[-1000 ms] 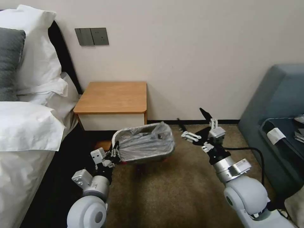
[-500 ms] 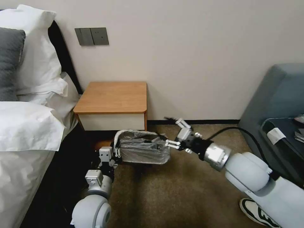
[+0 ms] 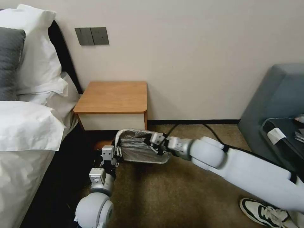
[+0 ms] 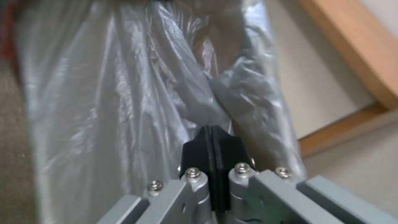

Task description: Pick up the garbage bag from the table and place it over the trash can.

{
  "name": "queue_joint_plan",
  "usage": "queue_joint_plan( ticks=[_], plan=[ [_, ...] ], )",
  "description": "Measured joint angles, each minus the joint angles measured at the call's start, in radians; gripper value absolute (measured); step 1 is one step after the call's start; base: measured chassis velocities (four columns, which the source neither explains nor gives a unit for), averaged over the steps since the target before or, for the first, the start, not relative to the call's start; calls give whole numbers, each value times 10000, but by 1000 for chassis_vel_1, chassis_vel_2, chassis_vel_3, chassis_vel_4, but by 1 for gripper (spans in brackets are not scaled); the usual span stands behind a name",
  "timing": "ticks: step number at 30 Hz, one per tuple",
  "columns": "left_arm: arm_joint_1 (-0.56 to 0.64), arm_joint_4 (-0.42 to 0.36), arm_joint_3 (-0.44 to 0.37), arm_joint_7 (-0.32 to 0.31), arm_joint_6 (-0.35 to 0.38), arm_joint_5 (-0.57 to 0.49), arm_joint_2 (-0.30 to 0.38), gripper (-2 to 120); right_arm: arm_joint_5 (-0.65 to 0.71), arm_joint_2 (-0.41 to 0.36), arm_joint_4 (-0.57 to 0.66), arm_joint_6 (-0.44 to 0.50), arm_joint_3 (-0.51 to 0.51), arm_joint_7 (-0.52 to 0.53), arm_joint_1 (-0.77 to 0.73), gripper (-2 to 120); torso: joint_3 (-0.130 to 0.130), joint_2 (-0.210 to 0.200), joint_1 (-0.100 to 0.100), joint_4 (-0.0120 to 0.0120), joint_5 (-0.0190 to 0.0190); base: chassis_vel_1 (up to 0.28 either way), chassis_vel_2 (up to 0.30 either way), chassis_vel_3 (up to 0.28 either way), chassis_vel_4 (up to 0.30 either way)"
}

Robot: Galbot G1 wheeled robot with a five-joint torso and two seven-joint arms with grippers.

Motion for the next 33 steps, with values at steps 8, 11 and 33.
queue_joint_plan(
  ticks=[8, 11, 33],
  plan=[
    [5, 26, 122, 63, -49, 337, -25, 7, 46, 589, -1220, 11, -1367, -206, 864, 0, 0, 0, 0, -3, -2, 0, 0, 0, 0],
    [53, -1, 230, 68, -70, 462, -105, 7, -85, 1138, -1977, 74, -1757, -252, 1051, 0, -1, 1, 0, -2, -2, 0, 0, 0, 0],
    [303, -302, 436, -209, 293, 370, -377, 7, -587, 2178, -2878, 409, -1893, -381, 917, 0, -2, 2, 0, -1, -2, 0, 0, 0, 0]
  ],
)
